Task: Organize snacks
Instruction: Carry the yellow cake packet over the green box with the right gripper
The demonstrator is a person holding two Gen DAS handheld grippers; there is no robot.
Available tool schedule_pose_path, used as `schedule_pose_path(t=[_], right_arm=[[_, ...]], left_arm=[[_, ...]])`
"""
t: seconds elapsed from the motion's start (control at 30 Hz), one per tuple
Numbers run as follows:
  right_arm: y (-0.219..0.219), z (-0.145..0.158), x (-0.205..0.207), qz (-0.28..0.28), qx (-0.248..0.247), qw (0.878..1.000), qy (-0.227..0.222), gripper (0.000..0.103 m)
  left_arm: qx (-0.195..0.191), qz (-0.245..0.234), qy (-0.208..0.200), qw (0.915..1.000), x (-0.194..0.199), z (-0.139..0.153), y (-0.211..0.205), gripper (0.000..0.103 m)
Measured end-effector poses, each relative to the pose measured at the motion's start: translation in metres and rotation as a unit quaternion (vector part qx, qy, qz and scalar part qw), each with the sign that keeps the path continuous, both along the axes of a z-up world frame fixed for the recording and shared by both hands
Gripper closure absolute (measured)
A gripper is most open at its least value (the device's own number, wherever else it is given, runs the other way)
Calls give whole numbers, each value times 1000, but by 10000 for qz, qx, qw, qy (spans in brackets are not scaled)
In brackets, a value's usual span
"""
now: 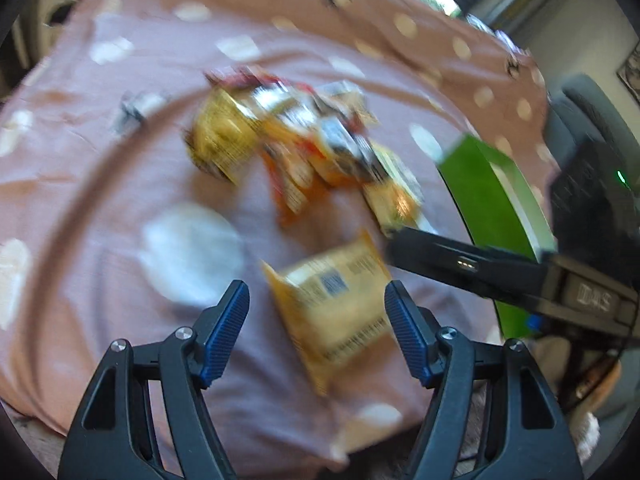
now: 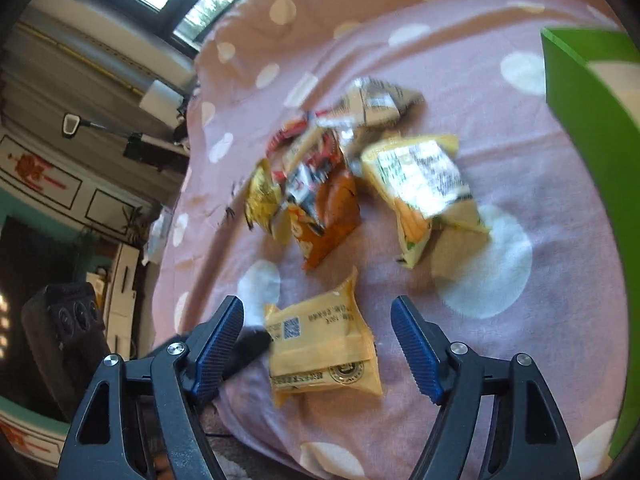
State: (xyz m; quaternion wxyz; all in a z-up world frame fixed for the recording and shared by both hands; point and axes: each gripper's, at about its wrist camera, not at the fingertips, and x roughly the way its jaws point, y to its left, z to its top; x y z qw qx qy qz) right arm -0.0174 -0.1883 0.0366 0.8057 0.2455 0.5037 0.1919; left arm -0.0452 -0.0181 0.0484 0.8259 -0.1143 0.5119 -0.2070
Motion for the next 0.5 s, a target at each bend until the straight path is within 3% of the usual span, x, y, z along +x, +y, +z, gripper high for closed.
schedule_pose_path(t=[0.1,0.13,0.2,0.37,0.5], right_arm=[[7,-15,5,138,37,9995,275,26],[10,-17,6,193,62,9993,321,26],[18,-21,7,354,97,9986,376,29],[21,-19,1,389,-174,9987,288,35],[5,7,-8,122,-145,9997,-162,35]], left_arm=[[212,-139,167,9995,2,-10,-14,35],[218,-146,233,9994,3,-13,-16,40],[42,-206,290,9994,3,-16,-21,42],[115,-168,-142,9997,-5,-1,-31,46],[13,-281,-704,9971,-12,22,-45,47]])
